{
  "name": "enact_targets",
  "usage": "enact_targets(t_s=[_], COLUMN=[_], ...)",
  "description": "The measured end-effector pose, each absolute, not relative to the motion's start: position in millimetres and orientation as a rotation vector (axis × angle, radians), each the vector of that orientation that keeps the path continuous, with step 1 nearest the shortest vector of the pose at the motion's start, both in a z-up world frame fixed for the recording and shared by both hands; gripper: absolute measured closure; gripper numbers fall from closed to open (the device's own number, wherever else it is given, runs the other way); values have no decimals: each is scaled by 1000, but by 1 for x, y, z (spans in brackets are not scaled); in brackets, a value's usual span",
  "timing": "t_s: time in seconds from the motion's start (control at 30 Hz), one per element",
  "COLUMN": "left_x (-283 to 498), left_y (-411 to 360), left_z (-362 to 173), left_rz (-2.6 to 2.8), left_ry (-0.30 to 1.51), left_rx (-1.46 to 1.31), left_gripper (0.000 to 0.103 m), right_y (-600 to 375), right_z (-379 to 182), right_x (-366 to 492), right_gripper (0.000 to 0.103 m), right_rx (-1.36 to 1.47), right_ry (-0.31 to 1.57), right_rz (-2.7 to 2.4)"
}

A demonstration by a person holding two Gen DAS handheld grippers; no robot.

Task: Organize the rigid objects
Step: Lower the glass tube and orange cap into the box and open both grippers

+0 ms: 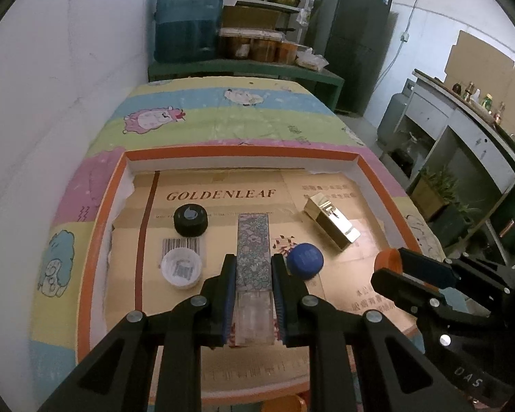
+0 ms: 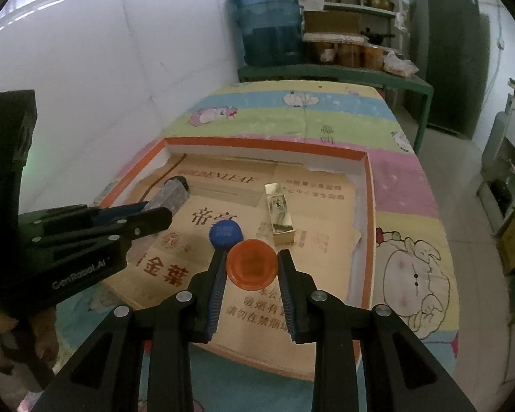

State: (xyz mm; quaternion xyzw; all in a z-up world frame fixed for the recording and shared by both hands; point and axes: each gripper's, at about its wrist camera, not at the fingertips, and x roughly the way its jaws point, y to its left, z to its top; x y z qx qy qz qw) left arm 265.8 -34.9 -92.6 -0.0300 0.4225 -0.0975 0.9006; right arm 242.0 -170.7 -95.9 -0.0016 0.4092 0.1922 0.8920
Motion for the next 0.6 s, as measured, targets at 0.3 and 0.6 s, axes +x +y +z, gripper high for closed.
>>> enact_targets(t_s=[0.3,0.6], left_x=[280,288], left_y=[-39,-44], left_z=[-101,-109], left_rz=[-194,-191], left_ry=[890,905], left_rx=[-48,-25], left_gripper=[83,83], right_y=[-173,-173], right_z=[-107,-113], right_x=[253,258], right_gripper=[73,73], right_rx=[-7,-12], right_ry=[872,886], right_rz=[396,391])
